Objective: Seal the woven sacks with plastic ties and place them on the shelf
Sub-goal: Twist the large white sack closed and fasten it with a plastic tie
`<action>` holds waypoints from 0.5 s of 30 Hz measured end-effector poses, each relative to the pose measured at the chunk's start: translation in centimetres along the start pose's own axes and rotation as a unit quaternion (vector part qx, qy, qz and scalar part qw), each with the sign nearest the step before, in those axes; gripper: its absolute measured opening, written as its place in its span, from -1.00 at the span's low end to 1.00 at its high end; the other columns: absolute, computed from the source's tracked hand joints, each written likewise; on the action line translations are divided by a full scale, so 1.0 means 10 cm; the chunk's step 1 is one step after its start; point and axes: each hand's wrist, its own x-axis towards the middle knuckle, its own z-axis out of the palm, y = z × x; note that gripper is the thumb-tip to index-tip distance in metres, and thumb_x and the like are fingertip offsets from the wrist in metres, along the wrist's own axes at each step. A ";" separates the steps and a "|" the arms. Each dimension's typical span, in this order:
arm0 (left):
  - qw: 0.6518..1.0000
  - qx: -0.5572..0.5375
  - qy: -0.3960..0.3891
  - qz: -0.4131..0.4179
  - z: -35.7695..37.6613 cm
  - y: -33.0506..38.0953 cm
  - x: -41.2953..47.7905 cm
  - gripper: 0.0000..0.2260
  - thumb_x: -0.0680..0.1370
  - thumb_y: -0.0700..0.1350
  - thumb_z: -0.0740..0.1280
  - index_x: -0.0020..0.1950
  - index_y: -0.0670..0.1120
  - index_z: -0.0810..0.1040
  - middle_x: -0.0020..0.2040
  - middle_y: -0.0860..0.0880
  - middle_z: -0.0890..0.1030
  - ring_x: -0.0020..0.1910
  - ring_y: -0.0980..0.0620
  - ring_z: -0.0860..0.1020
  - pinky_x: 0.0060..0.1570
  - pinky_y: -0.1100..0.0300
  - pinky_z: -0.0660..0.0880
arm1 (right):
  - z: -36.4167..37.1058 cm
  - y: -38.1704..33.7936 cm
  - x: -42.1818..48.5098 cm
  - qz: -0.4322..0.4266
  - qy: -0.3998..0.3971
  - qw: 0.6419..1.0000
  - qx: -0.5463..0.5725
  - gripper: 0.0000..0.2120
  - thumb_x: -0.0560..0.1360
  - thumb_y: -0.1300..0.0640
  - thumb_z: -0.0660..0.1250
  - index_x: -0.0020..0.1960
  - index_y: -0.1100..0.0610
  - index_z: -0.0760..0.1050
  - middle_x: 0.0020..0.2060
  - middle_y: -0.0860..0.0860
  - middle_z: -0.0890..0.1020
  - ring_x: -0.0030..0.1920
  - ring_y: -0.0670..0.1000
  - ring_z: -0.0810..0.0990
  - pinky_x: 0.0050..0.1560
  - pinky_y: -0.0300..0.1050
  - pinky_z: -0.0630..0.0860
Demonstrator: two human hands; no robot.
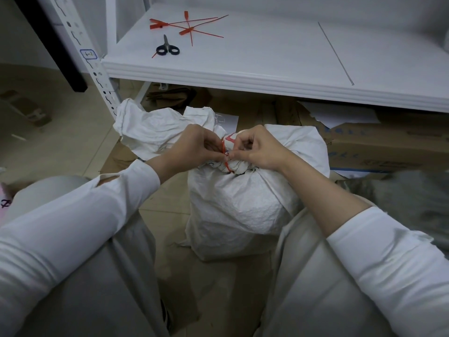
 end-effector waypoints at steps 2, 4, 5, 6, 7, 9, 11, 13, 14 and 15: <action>1.000 -0.010 -0.002 -0.007 0.00 0.00 0.02 -0.85 0.34 -0.21 0.57 -0.13 -0.12 0.69 -0.21 -0.07 0.70 -0.24 0.12 0.67 -0.17 0.33 0.59 | 0.00 -0.02 0.00 0.003 0.003 1.000 0.002 -0.81 0.42 0.20 0.50 -0.26 0.32 0.59 -0.40 0.15 0.54 -0.41 -0.11 0.41 -0.38 -0.28 0.33; 0.999 -0.027 0.001 -0.022 -0.02 -0.01 0.05 -0.85 0.35 -0.20 0.57 -0.13 -0.13 0.68 -0.19 -0.06 0.70 -0.23 0.11 0.67 -0.15 0.32 0.59 | -0.03 -0.03 0.00 0.008 0.017 1.000 0.014 -0.85 0.42 0.18 0.50 -0.26 0.23 0.62 -0.39 0.02 0.58 -0.41 -0.19 0.43 -0.36 -0.33 0.35; 0.999 -0.033 0.002 -0.028 -0.03 -0.02 0.06 -0.85 0.35 -0.20 0.57 -0.13 -0.14 0.68 -0.19 -0.06 0.70 -0.21 0.09 0.68 -0.13 0.28 0.60 | -0.05 -0.03 -0.01 0.009 0.021 1.000 0.018 -0.88 0.42 0.17 0.50 -0.25 0.19 0.63 -0.39 -0.03 0.59 -0.41 -0.20 0.44 -0.35 -0.35 0.34; 0.999 -0.036 0.001 -0.030 -0.04 -0.02 0.07 -0.85 0.35 -0.20 0.56 -0.13 -0.14 0.67 -0.19 -0.05 0.70 -0.20 0.08 0.68 -0.11 0.25 0.61 | -0.08 -0.03 -0.01 0.010 0.020 1.000 0.017 -0.91 0.42 0.15 0.51 -0.23 0.15 0.65 -0.39 -0.04 0.60 -0.40 -0.20 0.44 -0.34 -0.35 0.35; 0.999 -0.038 -0.003 -0.029 -0.05 -0.01 0.07 -0.85 0.35 -0.21 0.56 -0.14 -0.14 0.66 -0.19 -0.04 0.70 -0.20 0.07 0.68 -0.09 0.23 0.61 | -0.11 -0.02 -0.01 0.013 0.019 1.000 0.013 -0.92 0.41 0.13 0.51 -0.20 0.13 0.67 -0.36 -0.01 0.62 -0.38 -0.19 0.44 -0.32 -0.31 0.36; 0.999 -0.038 -0.010 -0.025 -0.06 0.00 0.08 -0.85 0.35 -0.20 0.56 -0.13 -0.14 0.66 -0.19 -0.03 0.70 -0.20 0.07 0.68 -0.09 0.23 0.61 | -0.16 0.01 -0.01 0.019 0.021 1.000 0.010 -0.92 0.40 0.10 0.52 -0.15 0.10 0.70 -0.28 0.06 0.67 -0.32 -0.09 0.47 -0.25 -0.17 0.41; 0.999 -0.026 -0.021 -0.023 -0.06 0.01 0.08 -0.84 0.35 -0.19 0.56 -0.12 -0.15 0.67 -0.20 -0.01 0.69 -0.22 0.11 0.67 -0.10 0.26 0.61 | -0.16 0.01 0.00 0.023 0.023 0.999 0.002 -0.92 0.38 0.10 0.54 -0.15 0.09 0.70 -0.27 0.05 0.68 -0.30 -0.05 0.49 -0.23 -0.11 0.44; 0.999 -0.011 -0.029 -0.021 -0.07 0.01 0.08 -0.83 0.35 -0.18 0.57 -0.11 -0.16 0.68 -0.21 -0.02 0.70 -0.22 0.12 0.67 -0.11 0.25 0.61 | -0.14 0.00 -0.01 0.021 0.015 1.000 -0.005 -0.96 0.39 0.12 0.53 -0.20 0.08 0.69 -0.37 -0.02 0.64 -0.36 -0.09 0.45 -0.29 -0.14 0.41; 0.999 -0.004 -0.030 -0.020 -0.07 0.01 0.08 -0.83 0.34 -0.18 0.57 -0.12 -0.16 0.68 -0.21 -0.03 0.70 -0.22 0.11 0.67 -0.10 0.23 0.62 | -0.12 -0.01 -0.01 0.019 0.012 1.000 -0.007 -0.95 0.39 0.13 0.53 -0.22 0.06 0.68 -0.42 -0.06 0.59 -0.39 -0.11 0.42 -0.32 -0.17 0.37; 0.999 0.002 -0.029 -0.016 -0.07 0.02 0.07 -0.83 0.34 -0.18 0.57 -0.12 -0.17 0.68 -0.22 -0.04 0.70 -0.23 0.10 0.67 -0.10 0.21 0.62 | -0.10 -0.02 -0.02 0.016 0.012 1.000 -0.010 -0.93 0.40 0.14 0.52 -0.25 0.05 0.67 -0.44 -0.07 0.56 -0.41 -0.13 0.39 -0.35 -0.19 0.34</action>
